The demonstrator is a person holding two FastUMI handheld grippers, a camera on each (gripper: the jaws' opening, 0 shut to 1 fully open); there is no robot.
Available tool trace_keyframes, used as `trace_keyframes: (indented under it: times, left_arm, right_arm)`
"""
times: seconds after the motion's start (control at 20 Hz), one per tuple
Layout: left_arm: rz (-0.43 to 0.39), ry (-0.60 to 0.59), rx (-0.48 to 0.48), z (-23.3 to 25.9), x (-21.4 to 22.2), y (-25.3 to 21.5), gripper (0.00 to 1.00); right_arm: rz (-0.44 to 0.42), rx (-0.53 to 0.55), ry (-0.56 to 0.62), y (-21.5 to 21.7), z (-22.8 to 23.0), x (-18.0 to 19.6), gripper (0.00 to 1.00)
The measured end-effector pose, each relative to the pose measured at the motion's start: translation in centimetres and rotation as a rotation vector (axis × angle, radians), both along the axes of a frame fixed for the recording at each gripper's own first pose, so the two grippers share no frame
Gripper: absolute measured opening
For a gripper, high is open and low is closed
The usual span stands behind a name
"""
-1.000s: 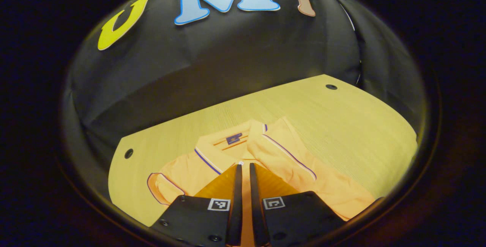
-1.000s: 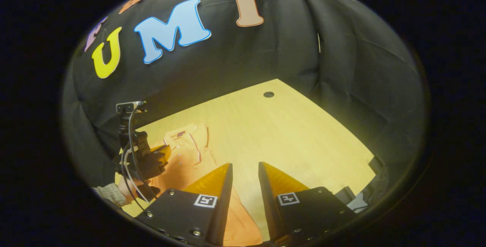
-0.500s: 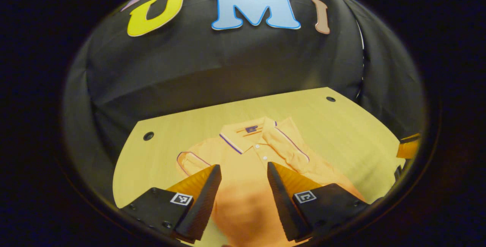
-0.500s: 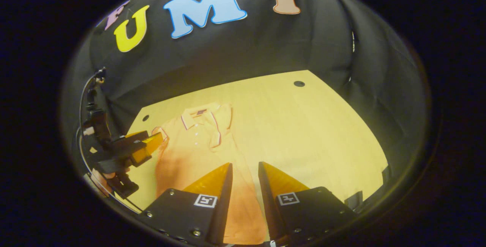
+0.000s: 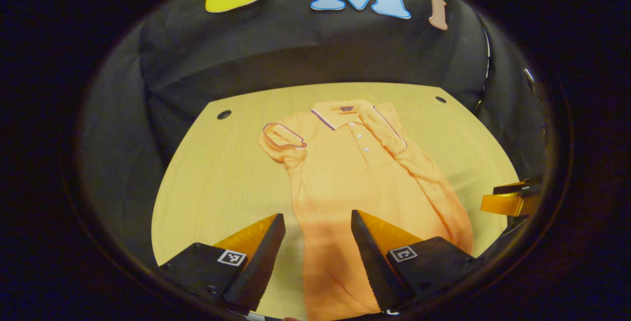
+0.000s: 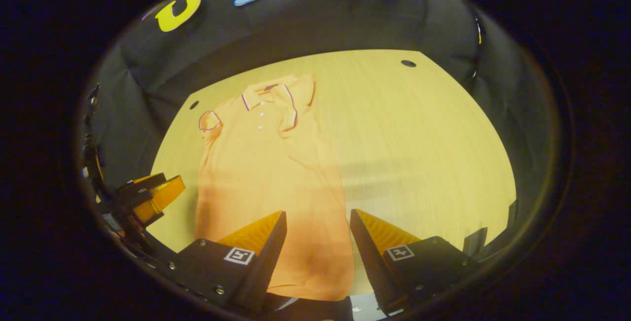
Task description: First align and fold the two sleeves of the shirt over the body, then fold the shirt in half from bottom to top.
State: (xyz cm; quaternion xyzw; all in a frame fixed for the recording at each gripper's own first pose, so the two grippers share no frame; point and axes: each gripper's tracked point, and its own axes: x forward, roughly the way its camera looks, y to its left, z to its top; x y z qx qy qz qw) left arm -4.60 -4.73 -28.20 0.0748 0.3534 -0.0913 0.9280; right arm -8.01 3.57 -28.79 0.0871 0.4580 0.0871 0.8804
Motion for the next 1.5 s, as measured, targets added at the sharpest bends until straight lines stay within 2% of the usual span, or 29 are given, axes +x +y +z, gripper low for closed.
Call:
trace_keyframes:
  times: [0.15,0.25,0.3,0.4,0.45,0.7,0.75,0.85,0.9,1.05,1.15,1.2,1.25,1.3,1.35,1.5]
  left_arm:
    - [0.027,0.091,0.022,-2.7,-3.4,1.0,0.93]
    - [0.042,0.147,0.033,-4.3,-5.4,1.5,0.87]
    - [0.054,0.175,0.049,-5.1,-6.2,2.0,0.87]
    - [0.063,0.226,0.074,-6.6,-7.6,2.7,0.93]
    - [0.064,0.249,0.081,-7.0,-8.3,2.8,0.93]
    - [0.067,0.322,0.127,-9.3,-10.0,3.2,0.87]
    - [0.066,0.335,0.127,-9.5,-10.4,3.0,0.93]
    - [0.067,0.357,0.13,-10.3,-10.6,2.7,0.87]
    - [0.068,0.37,0.135,-10.5,-10.7,2.7,0.9]
    - [0.073,0.367,0.131,-10.5,-10.4,2.2,0.87]
    - [0.116,0.381,0.108,-10.7,-10.6,2.3,0.88]
    - [0.139,0.391,0.087,-10.7,-10.7,2.3,0.87]
    - [0.15,0.399,0.046,-10.8,-10.8,2.0,0.87]
    - [0.171,0.402,0.022,-10.9,-10.8,2.1,0.82]
    - [0.175,0.396,0.012,-10.9,-10.7,1.9,0.85]
    - [0.133,0.389,0.035,-10.9,-10.7,1.3,0.72]
  right_arm:
    - [0.034,-0.028,0.081,0.4,-2.3,-1.9,0.82]
    - [0.064,-0.049,0.13,0.7,-3.6,-3.3,0.82]
    - [0.078,-0.061,0.153,0.7,-4.1,-4.0,0.82]
    - [0.102,-0.091,0.194,0.6,-5.3,-4.9,0.82]
    - [0.111,-0.106,0.21,0.7,-5.9,-5.2,0.82]
    - [0.129,-0.161,0.267,0.2,-7.5,-5.9,0.82]
    - [0.129,-0.167,0.275,0.2,-7.8,-5.9,0.82]
    - [0.131,-0.179,0.286,0.3,-8.4,-5.8,0.82]
    - [0.133,-0.179,0.292,0.4,-8.5,-5.8,0.82]
    - [0.139,-0.192,0.296,0.4,-8.8,-6.0,0.82]
    - [0.151,-0.221,0.292,0.3,-8.9,-6.0,0.82]
    - [0.157,-0.229,0.289,0.3,-8.9,-6.0,0.76]
    - [0.156,-0.229,0.293,0.3,-8.9,-6.0,0.8]
    - [0.153,-0.226,0.298,0.2,-8.9,-6.1,0.81]
    - [0.148,-0.225,0.304,0.2,-8.9,-6.0,0.81]
    - [0.148,-0.222,0.309,0.3,-8.9,-5.9,0.76]
